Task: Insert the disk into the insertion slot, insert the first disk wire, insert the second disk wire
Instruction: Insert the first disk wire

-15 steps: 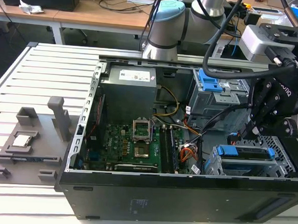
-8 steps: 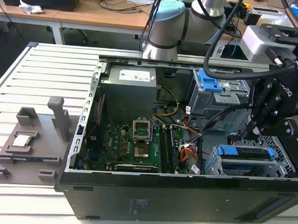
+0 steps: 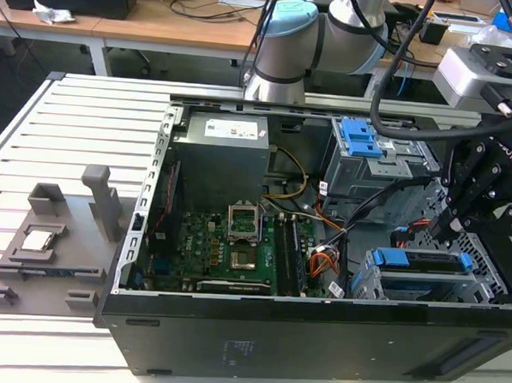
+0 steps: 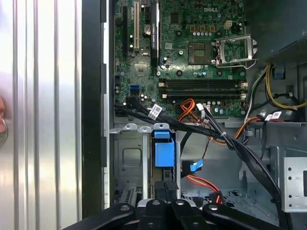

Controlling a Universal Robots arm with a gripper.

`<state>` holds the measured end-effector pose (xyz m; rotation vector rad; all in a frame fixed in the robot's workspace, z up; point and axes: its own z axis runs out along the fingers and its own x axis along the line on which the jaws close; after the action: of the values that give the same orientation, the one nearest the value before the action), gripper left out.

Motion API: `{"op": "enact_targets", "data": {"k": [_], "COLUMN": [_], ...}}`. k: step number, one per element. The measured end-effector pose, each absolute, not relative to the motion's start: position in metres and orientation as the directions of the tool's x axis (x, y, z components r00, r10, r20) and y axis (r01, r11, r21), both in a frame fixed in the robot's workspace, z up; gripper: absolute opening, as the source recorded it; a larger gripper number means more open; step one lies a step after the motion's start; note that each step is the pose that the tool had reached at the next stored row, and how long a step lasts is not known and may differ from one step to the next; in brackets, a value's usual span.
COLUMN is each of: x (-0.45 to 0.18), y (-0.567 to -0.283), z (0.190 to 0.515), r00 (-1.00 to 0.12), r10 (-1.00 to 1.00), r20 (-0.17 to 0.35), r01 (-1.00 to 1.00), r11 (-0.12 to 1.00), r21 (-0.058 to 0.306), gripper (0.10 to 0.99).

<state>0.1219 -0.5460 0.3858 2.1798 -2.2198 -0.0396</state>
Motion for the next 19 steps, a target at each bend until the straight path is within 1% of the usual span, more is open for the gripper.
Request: {"op": "enact_targets", "data": {"k": [5,8,11,19], "x": [0.129,0.135,0.141,0.148], "y": [-0.543,-0.535,-0.521,-0.507], "z": [0.385,0.385,0.385,0.385], "r00": [-0.018,-0.018,-0.018,-0.018], "r10": [-1.0,-1.0,-1.0,-1.0], "r20": [0.004,0.004,0.004,0.004], "r01": [-0.999,-0.999,-0.999,-0.999], "r11": [0.018,0.018,0.018,0.018], "r21": [0.039,0.039,0.039,0.039], "gripper": [0.106,0.106,0.106,0.106]}}
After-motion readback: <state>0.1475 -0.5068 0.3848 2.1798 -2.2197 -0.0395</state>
